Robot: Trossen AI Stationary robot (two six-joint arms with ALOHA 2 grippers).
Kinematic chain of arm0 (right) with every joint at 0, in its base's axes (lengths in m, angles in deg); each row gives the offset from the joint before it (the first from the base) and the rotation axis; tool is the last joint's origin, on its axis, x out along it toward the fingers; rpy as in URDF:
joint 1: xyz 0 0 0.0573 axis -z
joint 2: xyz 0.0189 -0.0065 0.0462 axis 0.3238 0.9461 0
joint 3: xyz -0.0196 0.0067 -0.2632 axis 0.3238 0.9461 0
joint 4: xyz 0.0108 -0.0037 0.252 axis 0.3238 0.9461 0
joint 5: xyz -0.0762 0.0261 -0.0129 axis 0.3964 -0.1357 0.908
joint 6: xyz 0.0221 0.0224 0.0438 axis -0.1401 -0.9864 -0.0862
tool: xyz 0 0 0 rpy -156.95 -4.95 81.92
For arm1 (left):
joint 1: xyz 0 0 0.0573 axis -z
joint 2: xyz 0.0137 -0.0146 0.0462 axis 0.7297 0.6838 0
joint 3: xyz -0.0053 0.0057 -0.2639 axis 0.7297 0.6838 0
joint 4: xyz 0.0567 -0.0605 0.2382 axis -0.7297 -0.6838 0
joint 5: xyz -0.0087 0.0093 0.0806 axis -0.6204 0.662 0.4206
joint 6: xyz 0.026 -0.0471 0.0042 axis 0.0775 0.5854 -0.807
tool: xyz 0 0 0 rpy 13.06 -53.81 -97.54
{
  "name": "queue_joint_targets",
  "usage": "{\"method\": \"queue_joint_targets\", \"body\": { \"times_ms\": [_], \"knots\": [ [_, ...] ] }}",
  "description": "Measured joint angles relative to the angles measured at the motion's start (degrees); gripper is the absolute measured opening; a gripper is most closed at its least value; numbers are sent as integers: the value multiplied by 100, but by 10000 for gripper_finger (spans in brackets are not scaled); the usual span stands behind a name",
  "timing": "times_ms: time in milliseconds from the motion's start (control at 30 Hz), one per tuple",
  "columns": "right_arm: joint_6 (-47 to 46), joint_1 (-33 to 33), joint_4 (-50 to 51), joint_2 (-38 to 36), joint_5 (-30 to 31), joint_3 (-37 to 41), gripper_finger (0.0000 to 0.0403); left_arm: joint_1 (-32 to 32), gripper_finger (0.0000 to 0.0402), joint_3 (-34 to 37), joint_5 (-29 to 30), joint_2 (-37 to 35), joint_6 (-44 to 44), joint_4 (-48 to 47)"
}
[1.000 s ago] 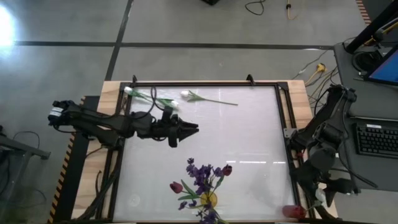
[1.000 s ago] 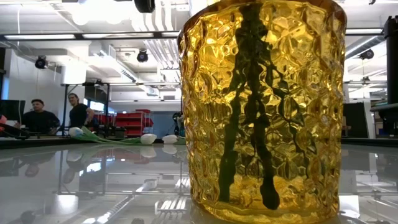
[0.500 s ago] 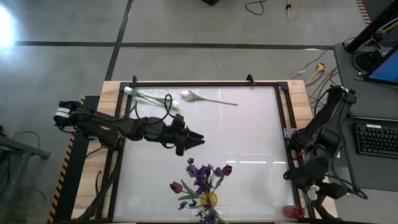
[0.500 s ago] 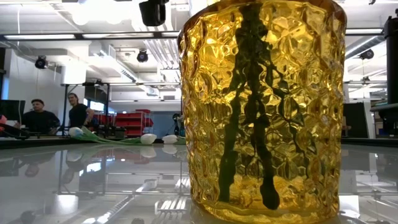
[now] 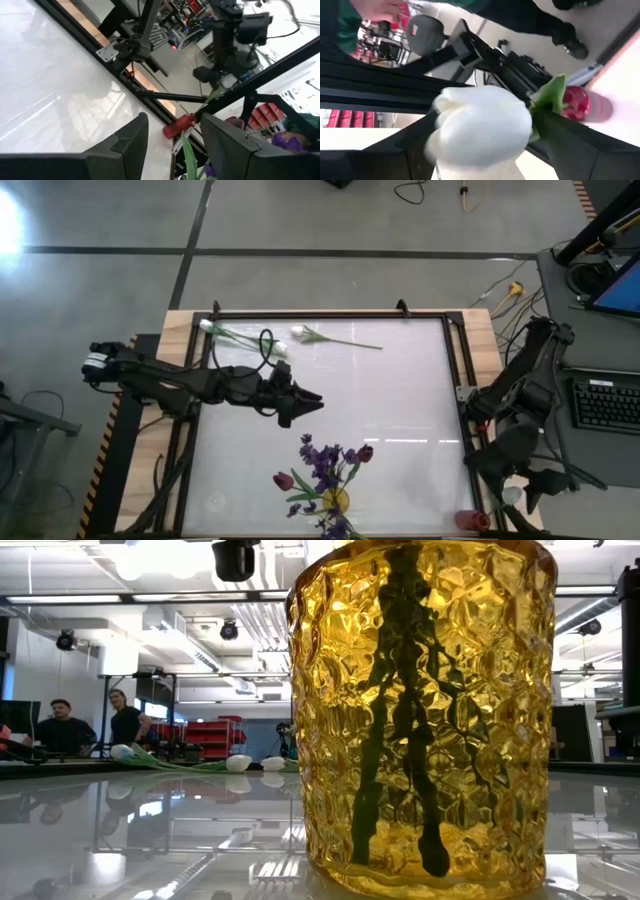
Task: Sort flowers into vase by color
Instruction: Put the white flower into the red vase
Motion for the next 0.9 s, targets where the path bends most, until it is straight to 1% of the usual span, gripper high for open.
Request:
{"method": "queue_joint_targets", "body": {
  "times_ms": [200,300,367,433,567,633,700,767,900],
  "knots": [
    [2,0,-1,2,26,-415,302,-18,158,0,14,2,14,-20],
    [156,0,15,0,282,-640,297,-62,153,0,23,2,13,-27],
    [530,2,146,-17,540,-806,293,-115,150,0,92,0,14,-153],
    [937,2,535,-52,990,-971,289,-160,147,0,159,0,15,-356],
    [1418,0,1464,-114,2669,-1300,280,-274,142,0,174,0,16,-832],
    [1448,4,1782,-122,3393,-1452,279,-330,141,2,178,0,58,-1040],
    [1506,3,1978,-127,3962,-1577,279,-393,140,0,178,4,164,-1209],
    [1585,2,2062,-127,4359,-1671,282,-471,139,2,183,12,258,-1387],
    [1768,2,2072,-125,4617,-1755,289,-694,139,2,245,13,507,-1929]
  ]
}}
